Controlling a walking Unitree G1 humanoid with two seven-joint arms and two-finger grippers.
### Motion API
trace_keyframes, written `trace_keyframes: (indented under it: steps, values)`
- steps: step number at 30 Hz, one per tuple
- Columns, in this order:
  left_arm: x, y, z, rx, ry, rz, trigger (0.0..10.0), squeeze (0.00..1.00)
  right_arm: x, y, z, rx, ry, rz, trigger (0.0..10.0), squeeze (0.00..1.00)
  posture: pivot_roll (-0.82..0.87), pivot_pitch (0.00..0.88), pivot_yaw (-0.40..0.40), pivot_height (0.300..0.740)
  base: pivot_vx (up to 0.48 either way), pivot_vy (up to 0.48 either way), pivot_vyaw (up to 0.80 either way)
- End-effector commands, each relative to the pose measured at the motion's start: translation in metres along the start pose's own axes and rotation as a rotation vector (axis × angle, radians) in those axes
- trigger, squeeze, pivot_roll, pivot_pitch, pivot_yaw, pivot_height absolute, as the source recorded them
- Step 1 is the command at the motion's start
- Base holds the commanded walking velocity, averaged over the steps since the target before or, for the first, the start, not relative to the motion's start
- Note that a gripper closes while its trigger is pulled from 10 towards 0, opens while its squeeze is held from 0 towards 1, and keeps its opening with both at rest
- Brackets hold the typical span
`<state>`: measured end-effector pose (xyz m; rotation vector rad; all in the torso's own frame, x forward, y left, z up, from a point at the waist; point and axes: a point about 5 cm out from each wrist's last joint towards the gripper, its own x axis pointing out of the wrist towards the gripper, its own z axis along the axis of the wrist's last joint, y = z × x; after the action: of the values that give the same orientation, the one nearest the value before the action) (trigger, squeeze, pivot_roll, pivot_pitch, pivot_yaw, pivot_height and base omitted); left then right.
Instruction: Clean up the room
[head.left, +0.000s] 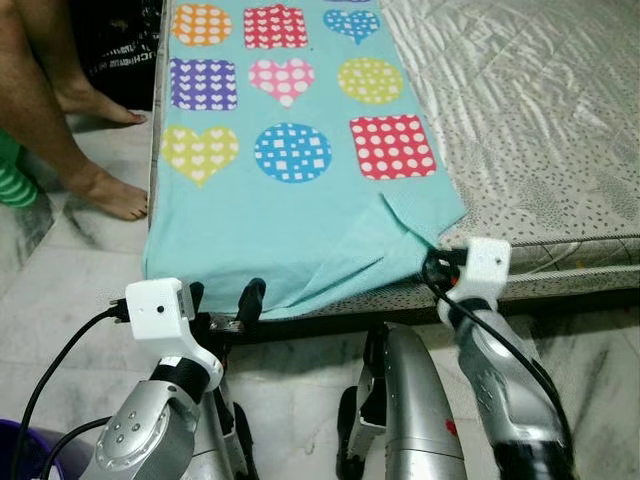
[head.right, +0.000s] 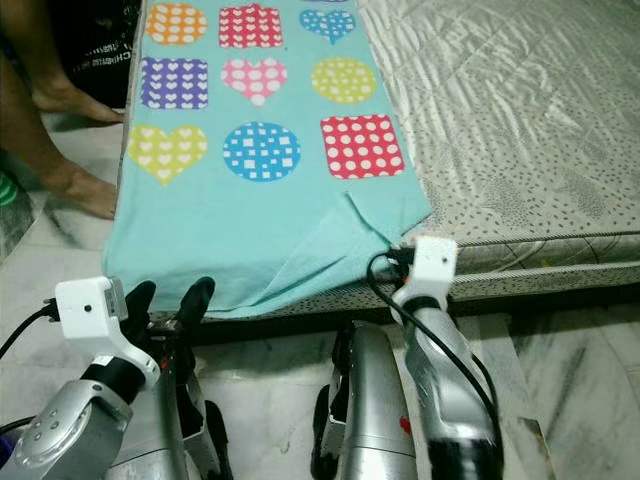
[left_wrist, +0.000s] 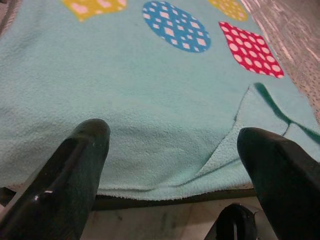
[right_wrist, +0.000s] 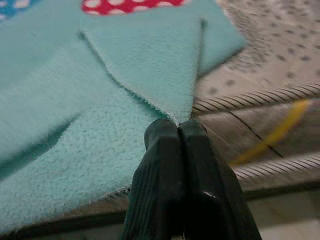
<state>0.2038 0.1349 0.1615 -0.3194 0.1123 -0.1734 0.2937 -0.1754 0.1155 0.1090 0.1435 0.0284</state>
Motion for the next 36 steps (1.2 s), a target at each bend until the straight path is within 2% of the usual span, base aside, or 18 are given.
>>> trace_keyframes:
  steps: [1, 6, 12, 13, 14, 17, 18, 19, 22, 24, 27, 31, 34, 36]
  values:
    - [-0.001, 0.002, -0.003, 0.001, 0.018, 0.005, 10.0, 0.0, -0.006, -0.004, 0.002, 0.0, 0.002, 0.0, 0.0, 0.0, 0.08, 0.271, -0.057, 0.509, 0.0, 0.0, 0.0]
    - [0.002, 0.003, -0.004, 0.012, 0.027, -0.004, 10.0, 0.0, -0.022, -0.017, -0.005, -0.033, 0.046, -0.032, 0.0, 0.0, 0.07, 0.268, -0.039, 0.509, 0.0, 0.0, 0.0]
    - [0.003, 0.004, -0.004, 0.02, 0.034, -0.007, 10.0, 0.0, -0.03, -0.029, -0.015, -0.062, 0.12, -0.073, 0.0, 0.0, 0.07, 0.265, -0.031, 0.509, 0.0, 0.0, 0.0]
    - [0.003, 0.004, -0.004, 0.022, 0.036, -0.009, 10.0, 0.0, -0.032, -0.031, -0.02, -0.084, 0.154, -0.078, 2.9, 0.0, 0.07, 0.263, -0.029, 0.509, 0.0, 0.0, 0.0]
    - [0.003, 0.004, -0.004, 0.023, 0.038, -0.01, 10.0, 0.0, -0.033, -0.033, -0.023, -0.093, 0.169, -0.09, 10.0, 0.0, 0.07, 0.261, -0.028, 0.509, 0.0, 0.0, 0.0]
    - [0.005, 0.004, -0.005, 0.026, 0.041, -0.014, 10.0, 0.0, -0.034, -0.037, -0.029, -0.146, 0.206, -0.104, 10.0, 0.0, 0.07, 0.26, -0.027, 0.509, 0.0, 0.0, 0.0]
    - [0.005, 0.004, -0.005, 0.027, 0.042, -0.014, 10.0, 0.0, -0.034, -0.037, -0.028, -0.141, 0.204, -0.108, 10.0, 1.0, 0.07, 0.258, -0.026, 0.509, 0.0, 0.0, 0.0]
    - [0.006, 0.004, -0.005, 0.027, 0.043, -0.014, 10.0, 0.0, -0.034, -0.037, -0.028, -0.131, 0.199, -0.108, 10.0, 1.0, 0.07, 0.257, -0.026, 0.509, 0.0, 0.0, 0.0]
    - [0.006, 0.005, -0.005, 0.03, 0.043, -0.013, 10.0, 0.0, -0.032, -0.039, -0.021, -0.217, 0.171, -0.116, 10.0, 1.0, 0.07, 0.255, -0.026, 0.509, 0.0, 0.0, 0.0]
    - [0.006, 0.006, -0.004, 0.034, 0.044, -0.01, 10.0, 0.0, -0.03, -0.044, -0.015, -0.33, 0.151, -0.151, 10.0, 1.0, 0.07, 0.254, -0.026, 0.509, 0.0, 0.0, 0.0]
    - [0.007, 0.007, -0.004, 0.035, 0.044, -0.005, 10.0, 0.0, -0.029, -0.048, -0.007, -0.379, 0.117, -0.186, 10.0, 1.0, 0.07, 0.252, -0.027, 0.509, 0.0, 0.0, 0.0]
    - [0.009, 0.007, -0.003, 0.036, 0.041, -0.003, 10.0, 0.0, -0.026, -0.03, 0.01, -0.333, 0.008, -0.084, 10.0, 1.0, 0.06, 0.251, -0.026, 0.509, 0.0, 0.0, 0.0]
    - [0.009, 0.007, -0.003, 0.037, 0.04, -0.003, 10.0, 0.0, -0.028, -0.017, 0.012, -0.288, -0.007, -0.002, 10.0, 1.0, 0.06, 0.25, -0.027, 0.509, 0.0, 0.0, 0.0]
    - [0.009, 0.007, -0.003, 0.037, 0.04, -0.003, 10.0, 0.0, -0.029, -0.016, 0.012, -0.282, -0.007, 0.011, 10.0, 1.0, 0.06, 0.25, -0.027, 0.509, 0.0, 0.0, 0.0]
